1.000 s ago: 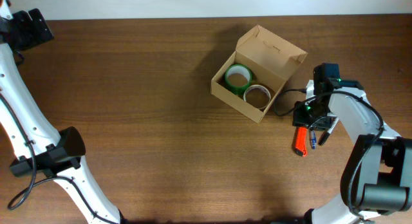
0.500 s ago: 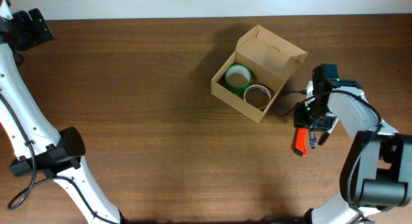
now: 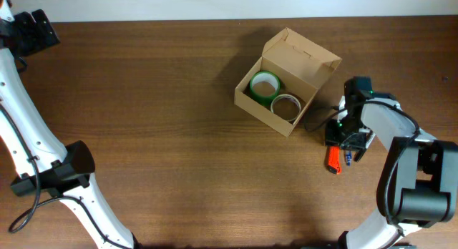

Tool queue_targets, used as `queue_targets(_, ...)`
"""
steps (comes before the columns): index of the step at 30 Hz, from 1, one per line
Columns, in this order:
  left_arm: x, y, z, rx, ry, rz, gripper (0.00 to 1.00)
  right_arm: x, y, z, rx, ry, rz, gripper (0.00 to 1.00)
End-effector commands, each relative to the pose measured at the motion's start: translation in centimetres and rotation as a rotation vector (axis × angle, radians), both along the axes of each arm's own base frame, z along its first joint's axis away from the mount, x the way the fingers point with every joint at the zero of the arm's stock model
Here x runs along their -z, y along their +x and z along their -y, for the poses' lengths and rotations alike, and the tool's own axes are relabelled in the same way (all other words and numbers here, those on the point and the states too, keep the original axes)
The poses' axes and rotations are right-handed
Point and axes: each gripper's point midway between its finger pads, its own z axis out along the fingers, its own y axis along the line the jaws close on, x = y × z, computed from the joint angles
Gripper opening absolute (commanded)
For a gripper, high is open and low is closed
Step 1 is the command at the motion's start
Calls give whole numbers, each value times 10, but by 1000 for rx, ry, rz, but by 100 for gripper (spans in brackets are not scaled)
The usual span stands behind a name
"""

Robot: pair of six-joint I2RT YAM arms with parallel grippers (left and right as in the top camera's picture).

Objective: Pack container
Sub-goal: 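Lower the right gripper and grasp the orange box cutter, then lift the box cutter and carry it over the box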

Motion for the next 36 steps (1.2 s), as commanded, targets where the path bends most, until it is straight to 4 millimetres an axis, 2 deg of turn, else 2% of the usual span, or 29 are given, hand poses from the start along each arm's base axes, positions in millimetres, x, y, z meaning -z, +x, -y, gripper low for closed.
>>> queue_targets(1,-12,-7,1,6,10,24,100,12,-13,2,25,-4,-43,45)
queue_targets(4,-12,-7,2,6,10,24,100,14,-17,1,26,0,-51,42)
queue_targets(7,-12,-7,1,6,10,24,100,14,-18,1,29,4,-53,19)
queue_targets(9,-12,-7,1,6,10,24,100,14,-17,-1,30,11,-51,10)
queue_targets(13,-13,-7,2,7,10,24,100,11,-11,-10,33,67,-26,7)
queue_targets(16,-12,-7,2,6,10,24,100,-4,0,-10,31,71,27,5)
queue_targets(18,-13,-7,2,7,10,24,100,-25,11,-9,29,64,84,4)
queue_targets(20,-12,-7,1,6,10,24,100,-55,24,-7,26,55,162,4)
queue_targets(25,-12,-7,2,7,10,24,100,-156,48,-4,11,26,396,4)
queue_targets(29,-12,-7,2,7,10,24,100,-231,47,-5,-19,4,544,4)
queue_targets(31,-12,-7,2,7,10,24,100,-251,42,-10,-49,4,572,4)
queue_targets(33,-12,-7,2,7,10,24,100,-264,36,-28,-170,46,587,4)
queue_targets(36,-12,-7,2,7,10,24,100,-265,24,-62,-394,97,564,4)
